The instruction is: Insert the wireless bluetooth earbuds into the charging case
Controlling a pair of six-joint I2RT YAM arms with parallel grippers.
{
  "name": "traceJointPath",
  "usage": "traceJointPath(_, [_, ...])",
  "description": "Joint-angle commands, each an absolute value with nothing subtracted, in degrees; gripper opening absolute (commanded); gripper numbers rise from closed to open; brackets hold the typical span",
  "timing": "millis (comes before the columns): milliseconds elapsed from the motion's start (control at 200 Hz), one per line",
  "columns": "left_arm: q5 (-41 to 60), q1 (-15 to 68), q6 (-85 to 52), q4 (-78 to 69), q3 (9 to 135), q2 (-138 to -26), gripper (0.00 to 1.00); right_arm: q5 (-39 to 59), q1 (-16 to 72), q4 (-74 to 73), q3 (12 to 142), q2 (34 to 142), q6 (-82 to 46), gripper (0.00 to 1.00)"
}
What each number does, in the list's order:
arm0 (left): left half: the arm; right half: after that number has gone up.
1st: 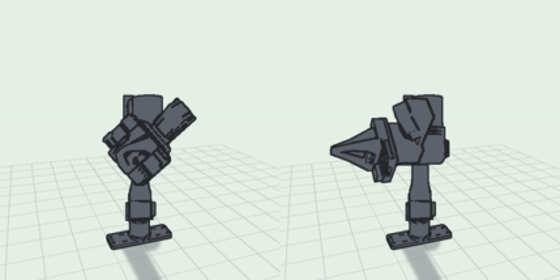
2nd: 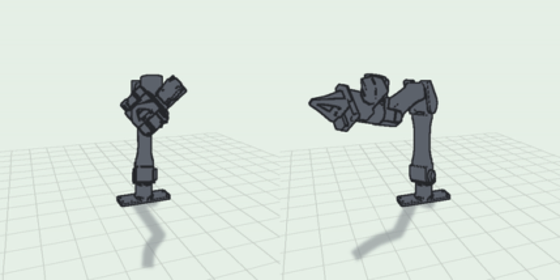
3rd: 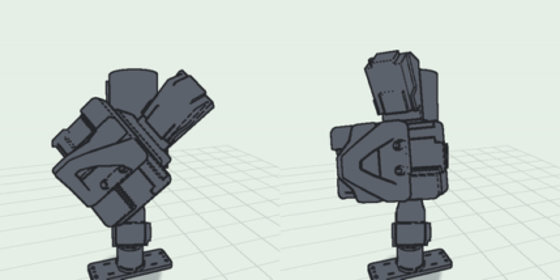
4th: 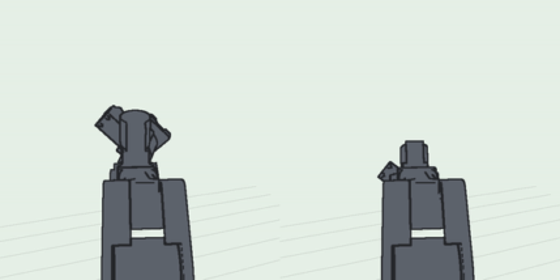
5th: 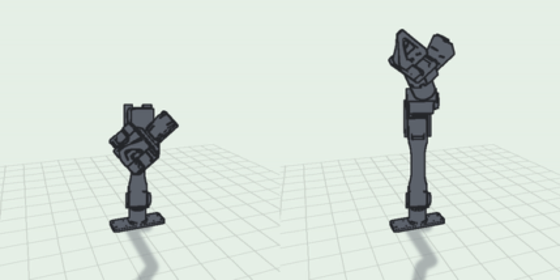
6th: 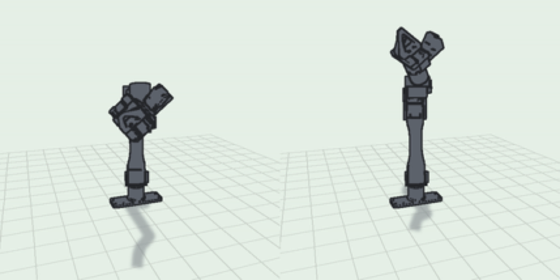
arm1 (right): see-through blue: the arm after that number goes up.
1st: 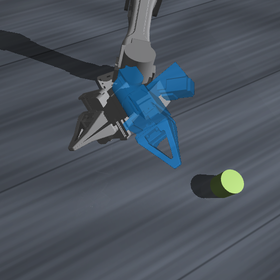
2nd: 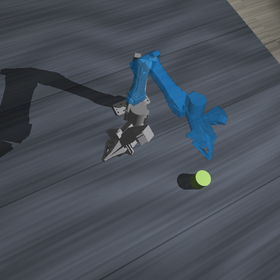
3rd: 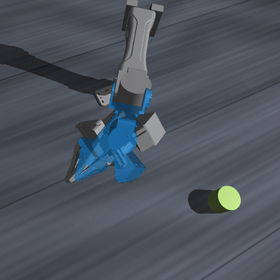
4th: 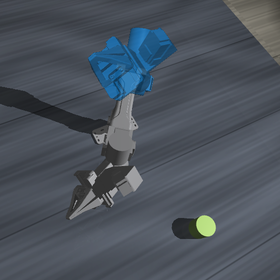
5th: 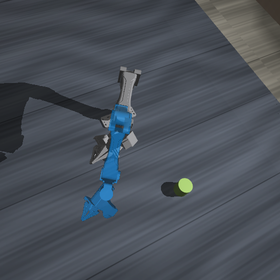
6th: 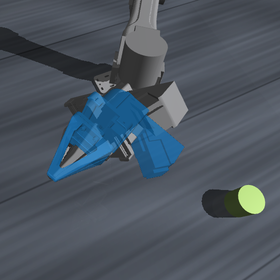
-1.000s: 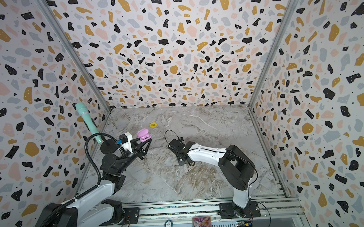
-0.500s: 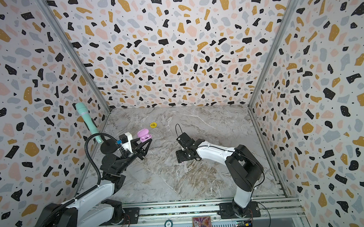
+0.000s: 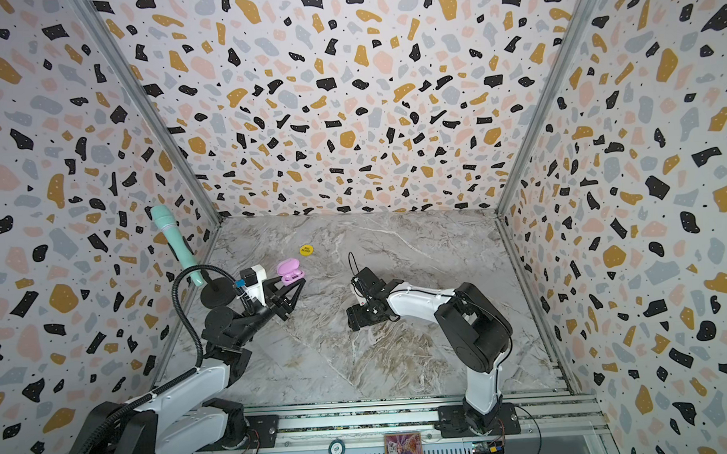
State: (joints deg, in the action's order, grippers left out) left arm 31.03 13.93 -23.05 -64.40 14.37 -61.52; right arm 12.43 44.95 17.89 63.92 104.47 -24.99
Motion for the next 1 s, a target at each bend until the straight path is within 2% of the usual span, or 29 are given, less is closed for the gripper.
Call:
traceJointPath(0, [32.0,13.7,-23.2,-68.9,14.8,-61.5,0.0,13.9,45.0,19.0,63.5,103.2,-24.7,0.75])
traceJointPath(310, [32.1,13.7,-23.5,-69.1,14.8,-61.6,0.0,14.2,47.0,20.2,61.9,101.3,-26.6,0.75])
traceJointPath(666, [32.3,13.7,-23.6,-69.3,14.8,-61.4,0.0,9.0,48.2,24.5,63.0,101.3,-28.3,0.75])
traceJointPath(851, [32.4,13.7,-23.8,-69.4,14.9,-61.5,0.0,3.1,48.5,27.9,66.9,100.9,-27.5,0.71])
traceJointPath(996, [32.5,13.8,-24.0,-69.5,14.9,-61.5,0.0,3.1,48.9,29.6,69.9,102.6,-23.3,0.65])
